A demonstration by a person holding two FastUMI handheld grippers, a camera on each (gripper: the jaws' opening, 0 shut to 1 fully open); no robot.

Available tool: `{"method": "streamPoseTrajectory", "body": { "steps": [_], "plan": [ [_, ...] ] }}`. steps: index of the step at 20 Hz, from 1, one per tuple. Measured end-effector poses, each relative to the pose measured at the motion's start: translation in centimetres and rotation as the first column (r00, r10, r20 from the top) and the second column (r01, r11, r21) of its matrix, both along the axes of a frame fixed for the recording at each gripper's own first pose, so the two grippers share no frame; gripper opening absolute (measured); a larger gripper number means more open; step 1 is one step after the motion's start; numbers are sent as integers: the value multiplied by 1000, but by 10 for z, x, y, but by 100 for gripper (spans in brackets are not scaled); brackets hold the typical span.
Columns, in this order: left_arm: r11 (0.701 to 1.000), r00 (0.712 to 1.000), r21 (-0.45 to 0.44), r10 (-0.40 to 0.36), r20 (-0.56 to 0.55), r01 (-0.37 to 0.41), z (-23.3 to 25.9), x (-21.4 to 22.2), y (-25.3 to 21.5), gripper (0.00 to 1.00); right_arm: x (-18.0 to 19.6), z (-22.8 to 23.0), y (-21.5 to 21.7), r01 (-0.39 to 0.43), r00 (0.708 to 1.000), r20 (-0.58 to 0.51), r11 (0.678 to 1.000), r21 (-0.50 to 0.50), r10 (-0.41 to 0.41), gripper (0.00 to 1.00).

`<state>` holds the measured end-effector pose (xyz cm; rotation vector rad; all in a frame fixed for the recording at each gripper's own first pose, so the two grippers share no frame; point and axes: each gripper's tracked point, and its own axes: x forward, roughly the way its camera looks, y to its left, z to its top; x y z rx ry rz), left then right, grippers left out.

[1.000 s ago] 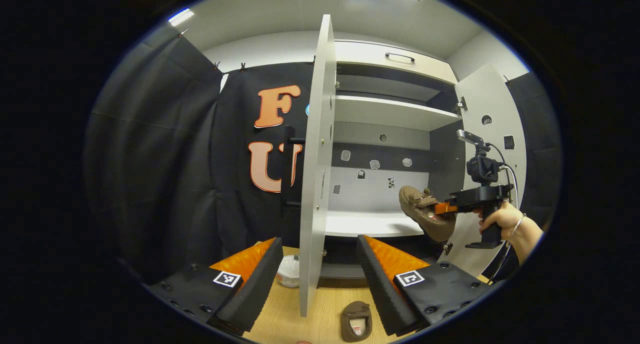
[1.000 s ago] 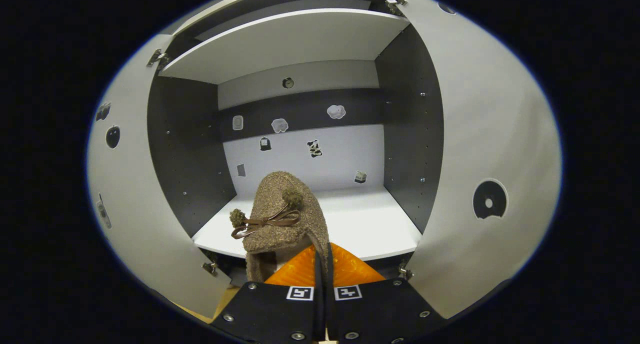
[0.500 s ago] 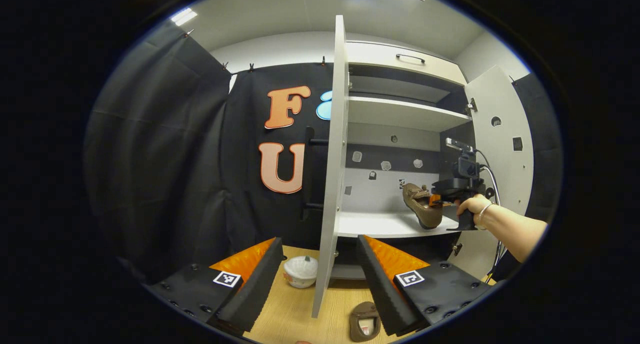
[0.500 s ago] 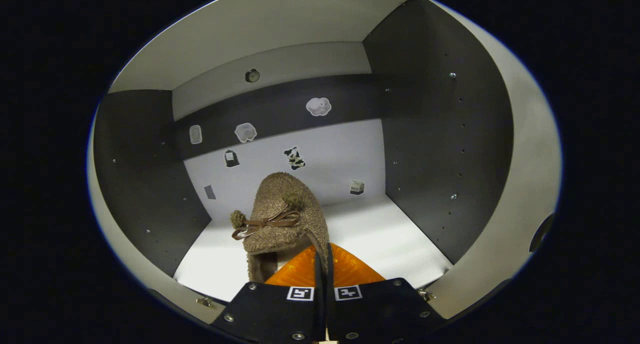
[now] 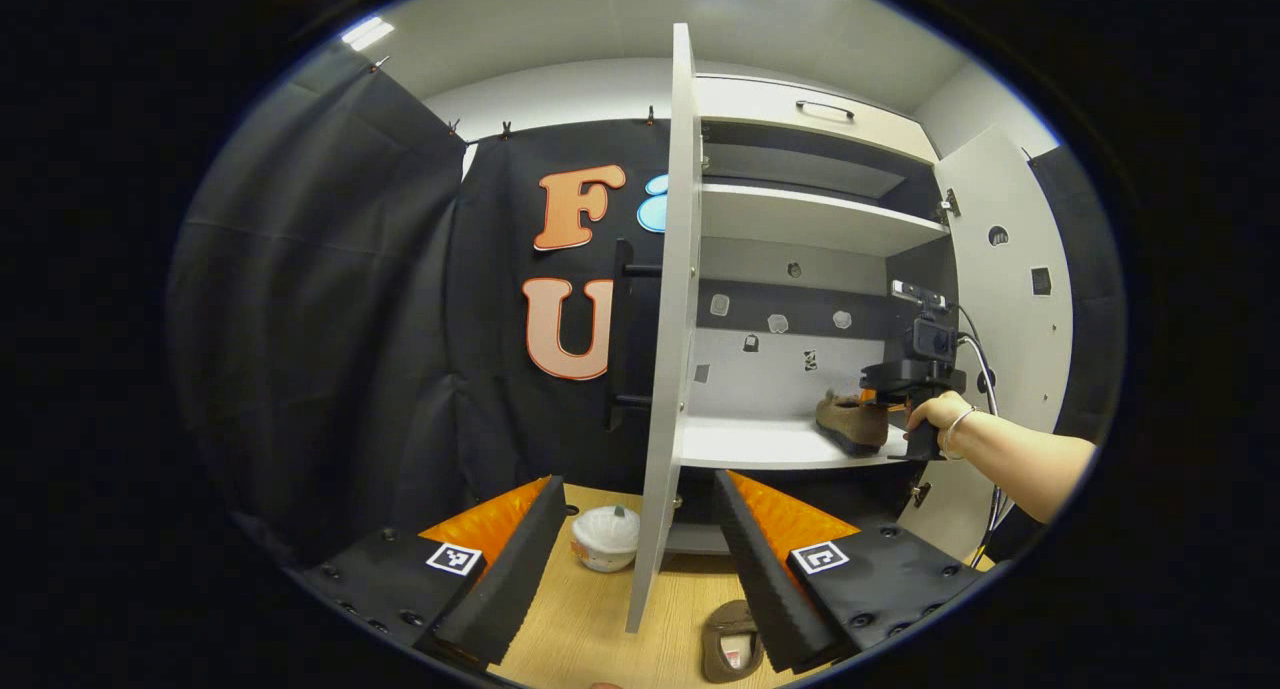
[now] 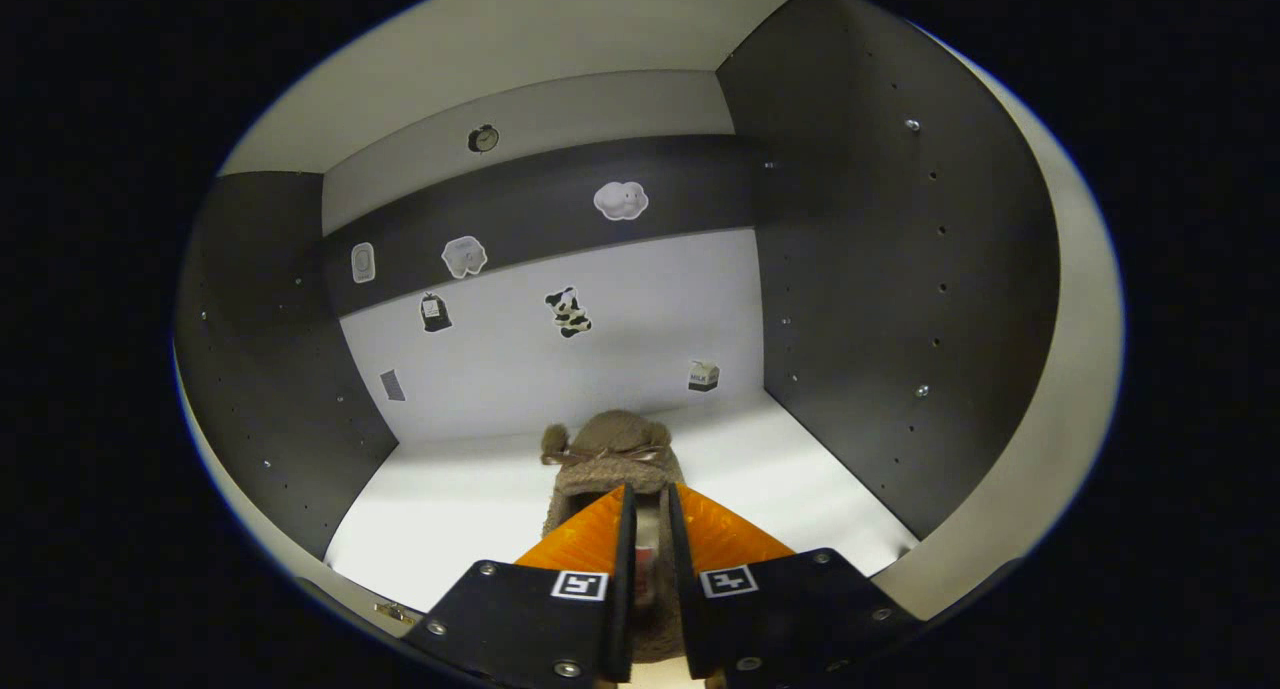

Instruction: Grab one shoe with the right hand and put it into the shoe cabinet, grab the other shoe with the left hand and put it into the shoe cabinet; then close the right door with the right hand and the left door with the left hand.

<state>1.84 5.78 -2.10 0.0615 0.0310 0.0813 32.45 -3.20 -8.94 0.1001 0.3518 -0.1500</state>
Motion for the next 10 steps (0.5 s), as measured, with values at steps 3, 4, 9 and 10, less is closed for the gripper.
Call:
{"method": "streamPoseTrajectory", "body": {
  "steps": [3, 4, 9, 10],
  "plan": [
    [1000, 1000, -6, -17, -8, 17, -3, 0, -9, 97, -16, 7, 1, -18, 1000, 23, 1000, 0, 18, 43],
    [1000, 1000, -8, -25, -12, 25, -5, 1, -13, 97, -25, 10, 2, -25, 999, 35, 1000, -9, 26, 55],
    [997, 997, -27, -71, -41, 69, -18, 0, -33, 96, -76, 20, 8, -69, 993, 93, 994, -83, 77, 83],
    [997, 996, -31, -78, -52, 77, -22, -1, -38, 96, -87, 23, 9, -76, 990, 109, 993, -90, 85, 89]
  ]
}}
